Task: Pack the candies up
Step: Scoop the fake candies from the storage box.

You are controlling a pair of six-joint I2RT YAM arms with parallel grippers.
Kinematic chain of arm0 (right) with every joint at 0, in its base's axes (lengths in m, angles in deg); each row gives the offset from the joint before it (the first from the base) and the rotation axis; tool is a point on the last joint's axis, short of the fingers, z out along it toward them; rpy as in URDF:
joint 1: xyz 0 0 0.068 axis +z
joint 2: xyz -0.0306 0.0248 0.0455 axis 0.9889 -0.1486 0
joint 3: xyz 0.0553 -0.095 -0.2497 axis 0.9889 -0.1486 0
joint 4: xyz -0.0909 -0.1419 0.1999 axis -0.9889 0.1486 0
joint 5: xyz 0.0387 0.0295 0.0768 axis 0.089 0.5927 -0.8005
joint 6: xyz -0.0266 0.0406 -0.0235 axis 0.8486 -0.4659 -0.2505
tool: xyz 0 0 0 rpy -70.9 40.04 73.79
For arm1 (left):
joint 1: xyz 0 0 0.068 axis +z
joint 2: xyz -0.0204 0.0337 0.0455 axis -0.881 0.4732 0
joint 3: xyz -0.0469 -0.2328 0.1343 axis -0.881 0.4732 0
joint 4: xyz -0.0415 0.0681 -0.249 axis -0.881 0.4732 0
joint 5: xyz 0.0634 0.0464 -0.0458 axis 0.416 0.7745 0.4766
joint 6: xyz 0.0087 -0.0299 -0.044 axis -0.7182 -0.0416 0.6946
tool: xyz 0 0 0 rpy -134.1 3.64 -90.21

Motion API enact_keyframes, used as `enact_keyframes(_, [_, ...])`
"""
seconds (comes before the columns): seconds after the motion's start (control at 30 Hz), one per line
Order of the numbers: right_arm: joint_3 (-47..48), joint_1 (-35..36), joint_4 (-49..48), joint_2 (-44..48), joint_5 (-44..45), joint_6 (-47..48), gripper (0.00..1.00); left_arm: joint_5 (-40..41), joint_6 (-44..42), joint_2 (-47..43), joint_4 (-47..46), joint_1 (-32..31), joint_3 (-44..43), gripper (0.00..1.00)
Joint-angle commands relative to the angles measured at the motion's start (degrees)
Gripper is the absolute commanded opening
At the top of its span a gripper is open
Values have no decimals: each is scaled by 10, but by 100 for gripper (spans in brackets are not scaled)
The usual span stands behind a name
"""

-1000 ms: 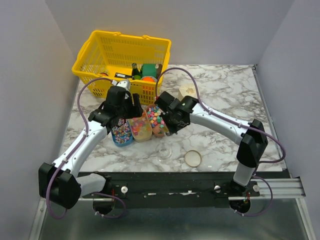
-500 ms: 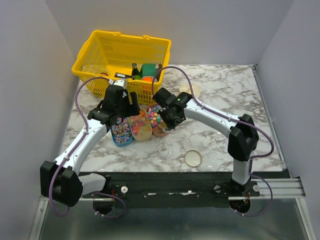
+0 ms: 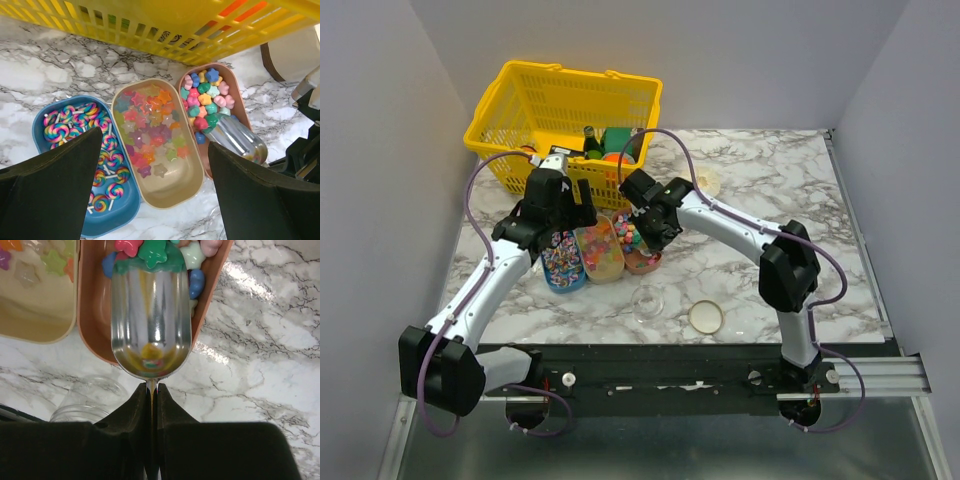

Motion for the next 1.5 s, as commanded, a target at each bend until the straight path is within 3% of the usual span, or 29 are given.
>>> enact_keyframes(0.0, [22,-12,1,-31,4,4,1,26,-6,-14,-10,9,-6,99])
enact_keyframes(0.87, [14,-22,-89,-100,35,-6,1,21,-4,-10,5,23,-20,99])
enact_keyframes(1.47, [-64,-21,-177,-69,56,34,1,8,-1,-7,6,26,-25,99])
